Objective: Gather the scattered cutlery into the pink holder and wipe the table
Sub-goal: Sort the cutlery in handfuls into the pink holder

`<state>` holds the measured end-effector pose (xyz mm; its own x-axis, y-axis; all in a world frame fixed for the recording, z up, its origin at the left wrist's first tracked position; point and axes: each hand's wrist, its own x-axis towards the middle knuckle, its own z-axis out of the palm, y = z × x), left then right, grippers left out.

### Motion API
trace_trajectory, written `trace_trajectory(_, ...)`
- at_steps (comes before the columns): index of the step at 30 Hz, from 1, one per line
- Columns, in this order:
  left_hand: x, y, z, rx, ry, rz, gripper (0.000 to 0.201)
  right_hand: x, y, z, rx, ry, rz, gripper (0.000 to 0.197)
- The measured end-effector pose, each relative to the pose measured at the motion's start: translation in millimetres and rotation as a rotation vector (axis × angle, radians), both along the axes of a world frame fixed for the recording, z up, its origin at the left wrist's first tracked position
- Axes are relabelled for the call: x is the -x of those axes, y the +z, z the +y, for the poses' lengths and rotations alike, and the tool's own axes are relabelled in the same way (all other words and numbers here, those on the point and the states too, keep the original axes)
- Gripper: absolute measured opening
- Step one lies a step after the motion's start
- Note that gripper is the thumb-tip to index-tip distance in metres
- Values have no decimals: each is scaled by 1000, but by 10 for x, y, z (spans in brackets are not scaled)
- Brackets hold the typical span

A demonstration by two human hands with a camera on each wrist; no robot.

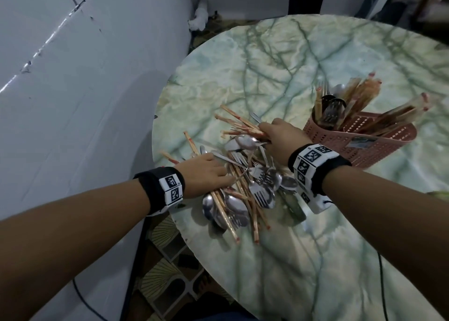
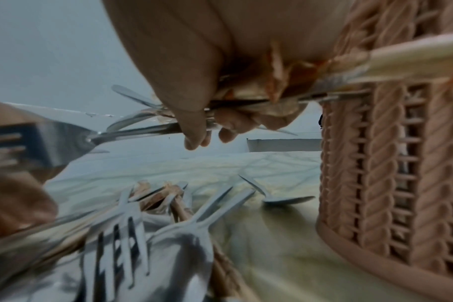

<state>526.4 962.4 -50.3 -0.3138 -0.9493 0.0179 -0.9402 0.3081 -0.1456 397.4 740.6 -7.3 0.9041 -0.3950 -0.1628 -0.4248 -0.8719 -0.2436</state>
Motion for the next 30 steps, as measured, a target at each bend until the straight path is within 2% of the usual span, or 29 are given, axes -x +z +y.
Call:
trace_trajectory(2,-9,0,-19,30,-6,24,49,9,-2,-11,-27,-19,-40,23)
trace_trajectory(5,-12,-14,-22,31,-9,24,41,13,2,-17,-34,-30,-106,22)
trace_trajectory(8,-36,-14,0,21,26,22,36,18,6,-17,38,-10,-174,21)
trace_trajectory(14,-6,-36,12,-67,44,-9,57,-22,118,27,176,37,-247,18)
trace_trajectory(17,-31,-9,11,-100,67,-33,37,-52,192,19,165,-1,-287,15)
trace_trajectory(19,-48,9,26,-106,76,-55,26,-69,228,26,142,-19,-280,14)
trace_trajectory(24,-70,55,64,-89,22,-61,29,-123,274,104,197,-36,-139,21)
trace_trajectory(27,-77,121,103,-75,-79,-110,32,-135,236,123,51,-65,-107,14)
trace_trajectory(30,-136,156,149,-59,-106,-152,28,-117,190,140,-73,-89,-159,15)
